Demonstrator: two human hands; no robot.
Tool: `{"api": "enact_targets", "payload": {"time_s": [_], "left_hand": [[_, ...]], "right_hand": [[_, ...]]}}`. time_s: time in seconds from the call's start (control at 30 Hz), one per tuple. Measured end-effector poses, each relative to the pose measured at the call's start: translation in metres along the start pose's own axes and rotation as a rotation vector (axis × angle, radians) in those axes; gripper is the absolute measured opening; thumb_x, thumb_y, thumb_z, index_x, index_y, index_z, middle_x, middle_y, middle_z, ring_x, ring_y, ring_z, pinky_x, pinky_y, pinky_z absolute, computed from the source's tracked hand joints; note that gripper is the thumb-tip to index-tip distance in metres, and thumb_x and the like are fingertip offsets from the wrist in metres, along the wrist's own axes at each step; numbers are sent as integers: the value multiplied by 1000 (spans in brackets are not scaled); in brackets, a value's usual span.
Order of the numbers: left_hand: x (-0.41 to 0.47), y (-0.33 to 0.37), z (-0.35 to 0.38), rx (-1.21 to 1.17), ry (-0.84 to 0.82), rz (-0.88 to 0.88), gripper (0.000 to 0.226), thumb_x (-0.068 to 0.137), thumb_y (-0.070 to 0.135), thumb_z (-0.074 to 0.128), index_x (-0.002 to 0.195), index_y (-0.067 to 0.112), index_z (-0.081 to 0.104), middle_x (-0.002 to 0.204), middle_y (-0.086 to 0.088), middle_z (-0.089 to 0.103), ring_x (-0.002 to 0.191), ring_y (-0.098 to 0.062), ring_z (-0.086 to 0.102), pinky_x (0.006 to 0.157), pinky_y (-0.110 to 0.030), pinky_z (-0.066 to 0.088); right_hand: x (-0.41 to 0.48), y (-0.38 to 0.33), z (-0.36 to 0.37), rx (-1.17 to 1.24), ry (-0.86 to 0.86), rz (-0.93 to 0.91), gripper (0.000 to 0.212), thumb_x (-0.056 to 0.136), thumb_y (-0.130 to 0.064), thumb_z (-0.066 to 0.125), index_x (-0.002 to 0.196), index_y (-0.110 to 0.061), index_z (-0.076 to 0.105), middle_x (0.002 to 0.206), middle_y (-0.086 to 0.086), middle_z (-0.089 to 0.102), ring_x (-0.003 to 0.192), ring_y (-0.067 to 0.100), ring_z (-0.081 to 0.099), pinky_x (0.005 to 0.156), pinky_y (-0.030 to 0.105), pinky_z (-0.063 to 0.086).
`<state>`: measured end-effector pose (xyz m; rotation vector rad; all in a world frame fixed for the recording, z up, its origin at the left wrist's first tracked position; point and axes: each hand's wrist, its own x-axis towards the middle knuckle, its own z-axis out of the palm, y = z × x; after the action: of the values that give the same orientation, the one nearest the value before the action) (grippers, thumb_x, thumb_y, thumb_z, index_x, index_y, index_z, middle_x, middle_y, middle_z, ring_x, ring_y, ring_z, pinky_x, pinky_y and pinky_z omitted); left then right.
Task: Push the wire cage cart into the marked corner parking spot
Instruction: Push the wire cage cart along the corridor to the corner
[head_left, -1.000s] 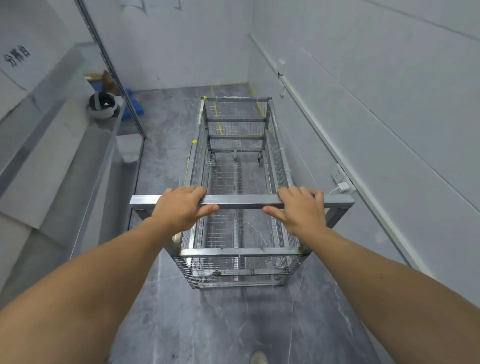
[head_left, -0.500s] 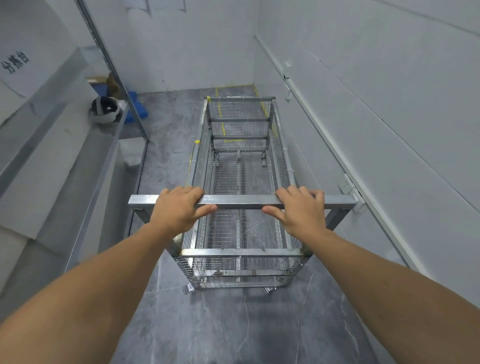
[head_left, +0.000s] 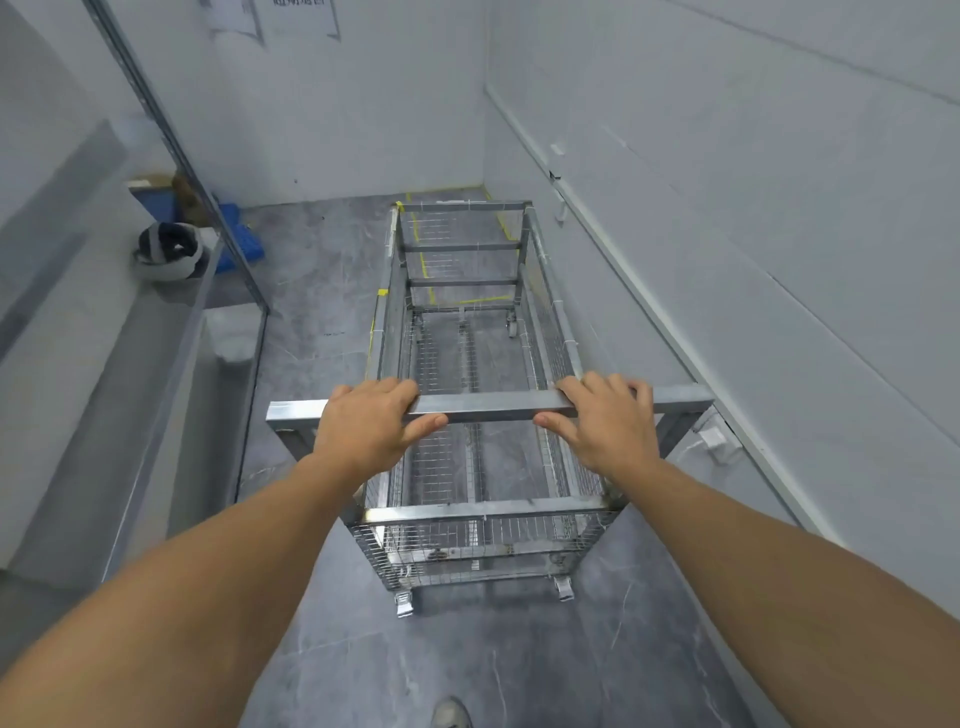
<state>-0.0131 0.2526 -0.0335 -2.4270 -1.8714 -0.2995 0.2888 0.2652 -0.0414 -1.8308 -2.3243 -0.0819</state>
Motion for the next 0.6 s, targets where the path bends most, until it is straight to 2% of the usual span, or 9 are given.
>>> {"api": "enact_targets", "payload": {"time_s": [0.23, 0.6], "left_hand": [[53, -49, 4, -21, -34, -5, 45, 83, 76, 24, 82, 34, 38, 79, 14, 46, 75, -13, 41, 72, -36, 28], [154, -101, 22, -20, -42, -6, 54, 81, 79, 18, 83, 30, 43, 78, 12, 46, 76, -15, 43, 73, -36, 27]], "right_hand": [[67, -22, 12, 1, -2, 13, 64, 83, -81, 17, 109, -36, 54, 104, -10, 58, 100, 18, 48, 92, 41, 22], [177, -16, 32, 27, -1, 16, 65, 82, -83, 14, 105, -37, 54, 99, -11, 58, 98, 17, 49, 91, 42, 23]]}}
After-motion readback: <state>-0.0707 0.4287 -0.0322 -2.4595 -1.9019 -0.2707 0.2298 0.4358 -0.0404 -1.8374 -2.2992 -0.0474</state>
